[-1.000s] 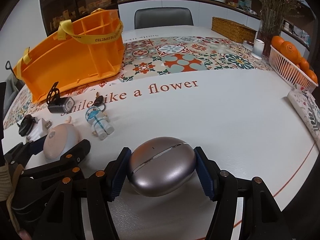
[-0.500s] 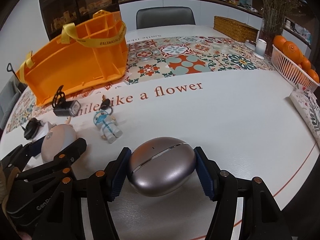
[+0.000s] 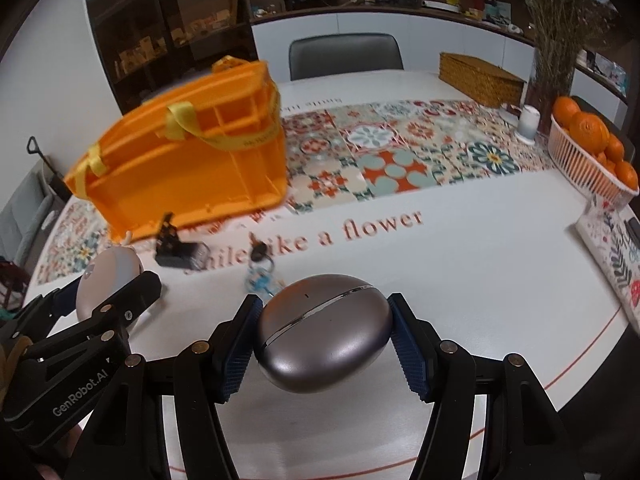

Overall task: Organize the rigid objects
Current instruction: 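Carry the lamp and speaker over the orange crate with both grippers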

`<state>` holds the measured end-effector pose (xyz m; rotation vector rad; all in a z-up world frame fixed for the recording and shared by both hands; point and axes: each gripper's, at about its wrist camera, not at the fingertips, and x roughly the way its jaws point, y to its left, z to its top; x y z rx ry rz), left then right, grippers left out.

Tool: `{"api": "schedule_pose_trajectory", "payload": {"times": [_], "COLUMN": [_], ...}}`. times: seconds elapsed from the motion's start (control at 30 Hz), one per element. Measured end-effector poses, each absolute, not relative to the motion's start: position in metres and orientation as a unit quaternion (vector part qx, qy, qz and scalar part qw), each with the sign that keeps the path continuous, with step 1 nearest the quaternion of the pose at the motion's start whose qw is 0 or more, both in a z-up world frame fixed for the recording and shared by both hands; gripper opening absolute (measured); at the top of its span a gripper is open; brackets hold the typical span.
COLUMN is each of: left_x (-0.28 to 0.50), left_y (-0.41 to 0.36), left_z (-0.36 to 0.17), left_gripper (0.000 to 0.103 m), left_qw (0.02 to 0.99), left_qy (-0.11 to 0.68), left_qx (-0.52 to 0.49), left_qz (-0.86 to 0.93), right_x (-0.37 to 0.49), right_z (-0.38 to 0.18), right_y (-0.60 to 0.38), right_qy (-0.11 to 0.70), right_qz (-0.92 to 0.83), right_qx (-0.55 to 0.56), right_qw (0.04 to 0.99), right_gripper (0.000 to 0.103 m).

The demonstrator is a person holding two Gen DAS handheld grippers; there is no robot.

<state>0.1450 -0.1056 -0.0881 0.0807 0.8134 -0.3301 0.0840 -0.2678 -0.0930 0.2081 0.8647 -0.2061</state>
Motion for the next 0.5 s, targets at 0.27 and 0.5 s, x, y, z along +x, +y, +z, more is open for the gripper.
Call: {"api": "schedule_pose_trajectory", "payload": {"times": [0.27, 0.5], "left_x": [0.161, 0.184], "left_y": [-0.081, -0.059], "left_z": [-0.056, -0.032], "left_gripper": [0.074, 0.074], "left_qw": [0.907, 0.91], "left_qy": [0.393, 0.386], "left_qx": [0.025, 0.031], "left_qz": [-0.151, -0.147], "right_x": [0.103, 0.13], "right_z": [-0.061, -0.037], "right_y": [-0.245, -0.224], "right_qy": [0.406, 0.397], "right_qz": [-0.077, -0.069], "right_qx": [0.089, 0.086], "right_qw": [0.906, 0.911], "right_gripper": [0.064, 0.064]}}
